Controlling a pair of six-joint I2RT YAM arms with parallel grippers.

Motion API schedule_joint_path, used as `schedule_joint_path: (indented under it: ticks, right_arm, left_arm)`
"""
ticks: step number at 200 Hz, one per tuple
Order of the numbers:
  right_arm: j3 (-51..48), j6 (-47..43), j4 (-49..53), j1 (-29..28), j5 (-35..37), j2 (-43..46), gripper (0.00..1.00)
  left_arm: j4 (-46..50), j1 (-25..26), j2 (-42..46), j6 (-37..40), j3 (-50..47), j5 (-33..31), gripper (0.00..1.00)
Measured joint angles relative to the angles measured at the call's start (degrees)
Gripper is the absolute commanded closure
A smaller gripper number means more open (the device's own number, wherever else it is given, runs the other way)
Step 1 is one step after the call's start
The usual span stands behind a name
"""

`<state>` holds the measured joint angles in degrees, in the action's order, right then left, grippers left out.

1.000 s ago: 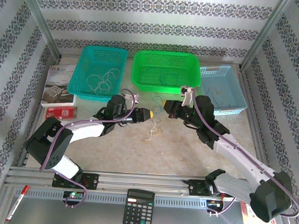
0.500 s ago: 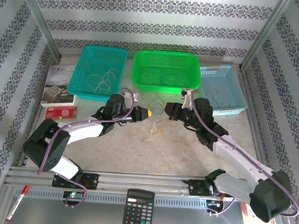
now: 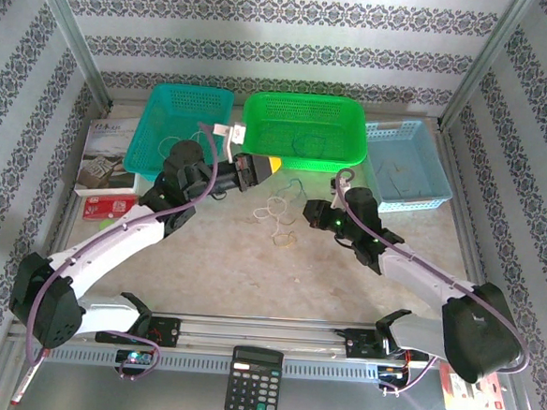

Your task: Untangle the cables

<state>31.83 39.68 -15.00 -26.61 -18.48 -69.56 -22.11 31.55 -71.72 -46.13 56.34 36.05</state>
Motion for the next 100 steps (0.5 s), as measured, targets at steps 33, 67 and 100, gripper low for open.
schedule_joint_path:
  ticks: [33, 67, 100]
  right_arm:
    - [-0.2, -0.3, 0.0, 0.0, -0.5, 1.6, 0.33]
    - [-0.3, -1.7, 1.2, 0.0, -0.4, 7.6, 0.25]
    - [-0.7, -3.5, 3.5, 0.0, 0.0, 13.6, 0.24]
  left_arm:
    - [2.0, 0.0, -0.1, 0.0, 4.0, 0.3, 1.00]
    - [3.8, 0.0, -0.2, 0.0, 5.1, 0.4, 1.00]
    - [5.5, 0.0, -0.7, 0.0, 5.1, 0.4, 1.00]
